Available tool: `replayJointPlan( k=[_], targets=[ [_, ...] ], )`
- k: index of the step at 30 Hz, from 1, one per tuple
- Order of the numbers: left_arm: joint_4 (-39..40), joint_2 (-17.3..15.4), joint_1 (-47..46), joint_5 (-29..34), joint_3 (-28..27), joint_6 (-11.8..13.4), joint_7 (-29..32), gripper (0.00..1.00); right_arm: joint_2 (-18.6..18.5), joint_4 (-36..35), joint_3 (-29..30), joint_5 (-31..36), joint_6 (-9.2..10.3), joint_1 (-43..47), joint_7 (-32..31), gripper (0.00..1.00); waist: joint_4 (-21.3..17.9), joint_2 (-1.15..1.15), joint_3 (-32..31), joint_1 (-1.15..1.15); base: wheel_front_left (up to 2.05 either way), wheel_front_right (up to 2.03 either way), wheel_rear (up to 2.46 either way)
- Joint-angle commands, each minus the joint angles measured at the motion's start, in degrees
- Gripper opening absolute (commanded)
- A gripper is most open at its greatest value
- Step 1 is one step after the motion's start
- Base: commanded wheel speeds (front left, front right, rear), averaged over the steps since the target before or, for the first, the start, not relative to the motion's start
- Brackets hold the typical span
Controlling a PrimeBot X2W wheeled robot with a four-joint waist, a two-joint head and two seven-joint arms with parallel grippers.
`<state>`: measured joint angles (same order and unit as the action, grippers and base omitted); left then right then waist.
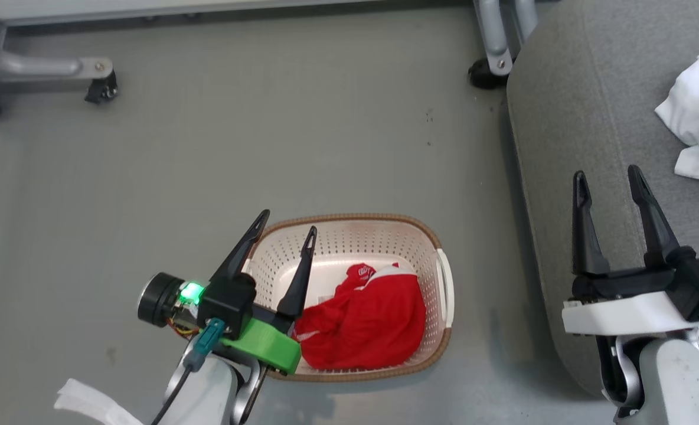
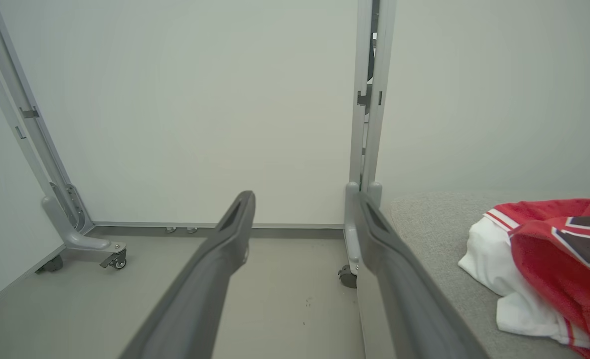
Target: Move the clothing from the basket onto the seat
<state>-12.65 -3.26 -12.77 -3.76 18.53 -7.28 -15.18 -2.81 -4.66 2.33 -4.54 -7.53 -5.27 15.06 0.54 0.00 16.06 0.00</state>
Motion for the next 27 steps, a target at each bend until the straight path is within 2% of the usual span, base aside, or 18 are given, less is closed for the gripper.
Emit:
replayJointPlan(
  k=[1, 5, 11, 22, 27],
  targets=[
    [-1.7, -1.3, -3.0, 0.8, 1.5, -0.2, 0.0, 1.0, -0.2, -0.7, -0.4, 1.0, 0.08, -1.9, 0.2, 1.0, 0.2, 0.0, 11.7, 0.0, 0.0, 0.0, 0.0],
    [-7.3, -3.0, -9.6, 1.8, 8.8, -0.2, 0.0, 1.0, -0.3, -2.4, 0.3, 2.5, 0.08, -4.6, 0.2, 1.0, -0.9, 0.0, 16.7, 0.0, 0.0, 0.0, 0.0],
    [-15.9, -4.3, -19.3, -0.5, 17.1, -0.2, 0.0, 1.0, -1.0, -5.4, 1.2, 3.1, 0.08, -6.7, 0.2, 1.0, -2.0, 0.0, 24.2, 0.0, 0.0, 0.0, 0.0],
    [-30.0, -6.6, -35.0, -5.0, 33.9, -0.2, 0.0, 1.0, -0.3, -11.5, 6.6, 0.7, 0.08, -12.3, 0.2, 1.0, -4.0, 0.0, 36.7, 0.0, 0.0, 0.0, 0.0],
    [-34.6, -7.8, -40.4, -6.2, 40.1, -0.2, 0.0, 1.0, -0.1, -13.8, 6.3, -0.2, 0.08, -14.3, 0.2, 1.0, -5.3, 0.0, 41.6, 0.0, 0.0, 0.0, 0.0]
  ],
)
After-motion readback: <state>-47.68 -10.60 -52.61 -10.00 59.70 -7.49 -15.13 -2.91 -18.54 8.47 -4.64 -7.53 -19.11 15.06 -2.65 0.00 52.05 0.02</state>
